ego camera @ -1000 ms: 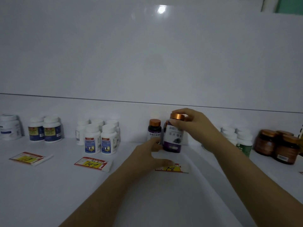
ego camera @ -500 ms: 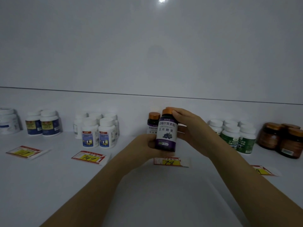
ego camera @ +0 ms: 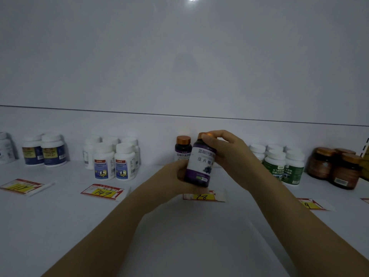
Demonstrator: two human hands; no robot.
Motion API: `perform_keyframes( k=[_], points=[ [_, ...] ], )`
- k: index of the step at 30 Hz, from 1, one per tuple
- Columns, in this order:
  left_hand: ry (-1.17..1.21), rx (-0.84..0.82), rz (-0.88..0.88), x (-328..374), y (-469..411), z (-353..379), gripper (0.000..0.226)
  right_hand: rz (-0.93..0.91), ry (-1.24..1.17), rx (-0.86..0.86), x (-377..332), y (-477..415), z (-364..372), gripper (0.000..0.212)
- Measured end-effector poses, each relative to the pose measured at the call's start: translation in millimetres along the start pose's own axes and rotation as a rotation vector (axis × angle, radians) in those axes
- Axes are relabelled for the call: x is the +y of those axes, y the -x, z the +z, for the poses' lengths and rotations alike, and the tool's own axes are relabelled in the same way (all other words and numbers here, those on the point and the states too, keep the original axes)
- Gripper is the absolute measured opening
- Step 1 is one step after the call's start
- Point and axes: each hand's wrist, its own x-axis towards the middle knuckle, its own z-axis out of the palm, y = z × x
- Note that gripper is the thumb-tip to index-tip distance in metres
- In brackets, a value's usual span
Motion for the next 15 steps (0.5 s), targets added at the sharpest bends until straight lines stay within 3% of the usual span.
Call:
perform_keyframes(
  k=[5, 10, 15],
  points=[
    [0.077, -0.031, -0.042, 2.7, 0.9, -0.9, 0.054, 0.015, -0.133, -0.075, 1.4, 0.0, -5.5, 0.029],
    [-0.052, 0.139, 0.083, 5.5, -0.1, 4.0, 0.047, -0.044, 0.149, -0.053, 9.4, -0.6, 5.5, 0.033],
    [0.011, 0.064, 0.049, 5.4, 0.6, 3.3, 0.040, 0.015, -0.047, -0.059, 8.5, -0.7, -2.3, 0.038]
  ],
)
